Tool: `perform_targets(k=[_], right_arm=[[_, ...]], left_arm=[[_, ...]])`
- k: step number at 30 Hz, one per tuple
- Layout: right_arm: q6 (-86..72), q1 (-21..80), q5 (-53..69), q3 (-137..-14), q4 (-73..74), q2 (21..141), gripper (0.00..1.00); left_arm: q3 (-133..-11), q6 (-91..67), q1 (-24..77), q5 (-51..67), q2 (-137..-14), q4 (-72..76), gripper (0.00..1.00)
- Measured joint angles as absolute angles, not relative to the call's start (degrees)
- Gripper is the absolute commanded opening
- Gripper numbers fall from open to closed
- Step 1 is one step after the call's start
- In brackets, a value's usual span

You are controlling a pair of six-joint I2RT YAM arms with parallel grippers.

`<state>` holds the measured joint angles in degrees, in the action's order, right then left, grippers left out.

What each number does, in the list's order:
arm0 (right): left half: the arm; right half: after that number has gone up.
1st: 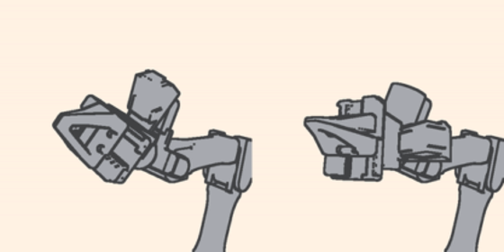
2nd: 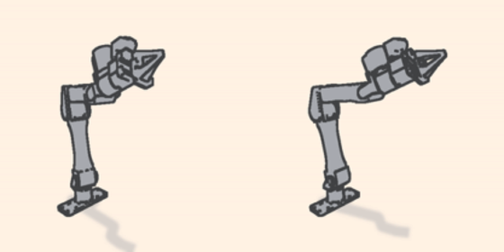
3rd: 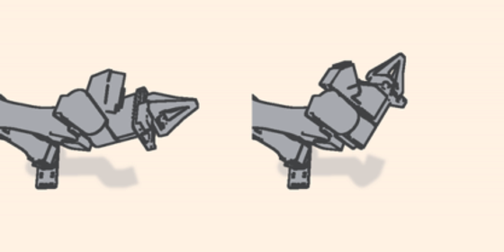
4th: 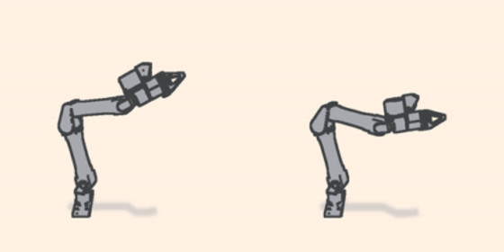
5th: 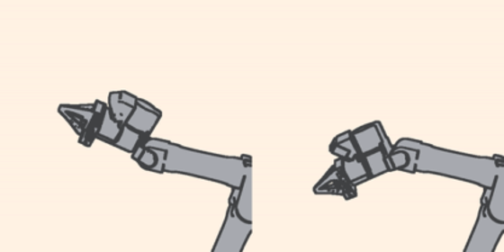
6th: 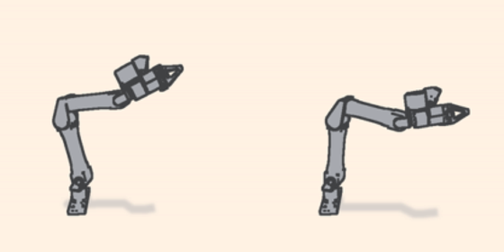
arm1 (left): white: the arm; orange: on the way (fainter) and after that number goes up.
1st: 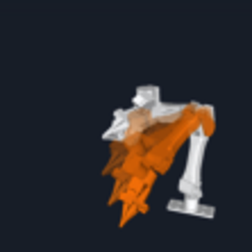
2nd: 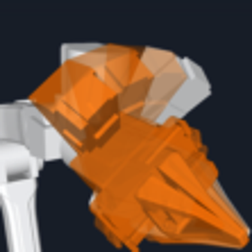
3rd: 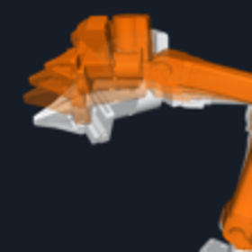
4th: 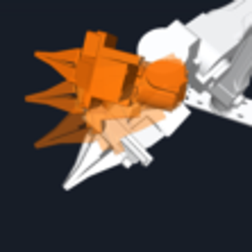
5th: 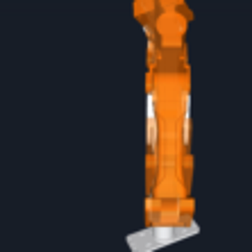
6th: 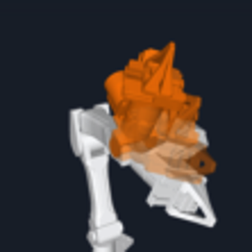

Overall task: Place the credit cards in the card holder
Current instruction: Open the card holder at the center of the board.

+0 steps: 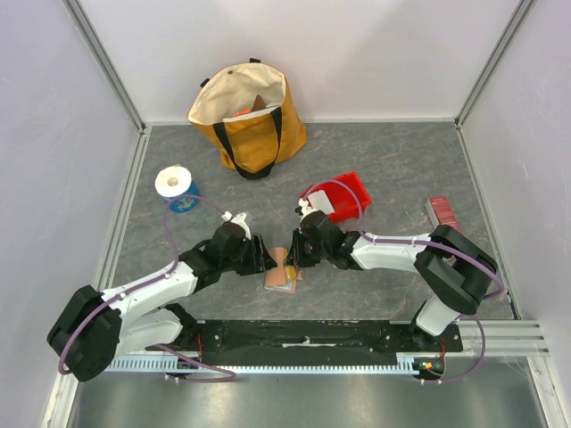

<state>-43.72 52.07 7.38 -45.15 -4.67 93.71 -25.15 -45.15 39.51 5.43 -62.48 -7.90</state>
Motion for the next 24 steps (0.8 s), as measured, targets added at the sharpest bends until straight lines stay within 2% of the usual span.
perform_targets(k=[9, 14, 16, 20, 24], right_arm=[[-43.7, 52.1, 7.4, -45.1, -4.7, 93.7, 0.0], [-43.9, 52.1, 7.4, -45.1, -4.7, 93.7, 0.0], [-43.9, 52.1, 7.4, -45.1, -4.7, 93.7, 0.0], [-44.1, 52.0, 7.1, -44.6, -5.1, 93.5, 0.0], [-44.5, 51.9, 6.4, -43.9, -5.1, 92.7, 0.0]], left_arm=[[-24.9, -44.6, 39.5, 9.3, -67.7, -2.8, 0.58], [-25.0, -44.1, 39.5, 9.3, -69.1, -3.2, 0.42], [-25.2, -43.7, 39.5, 8.8, -69.1, -4.0, 0.4], [-25.3, -43.6, 39.5, 7.0, -68.3, -5.7, 0.4], [-25.3, -43.6, 39.3, 5.0, -66.2, -7.9, 0.46]])
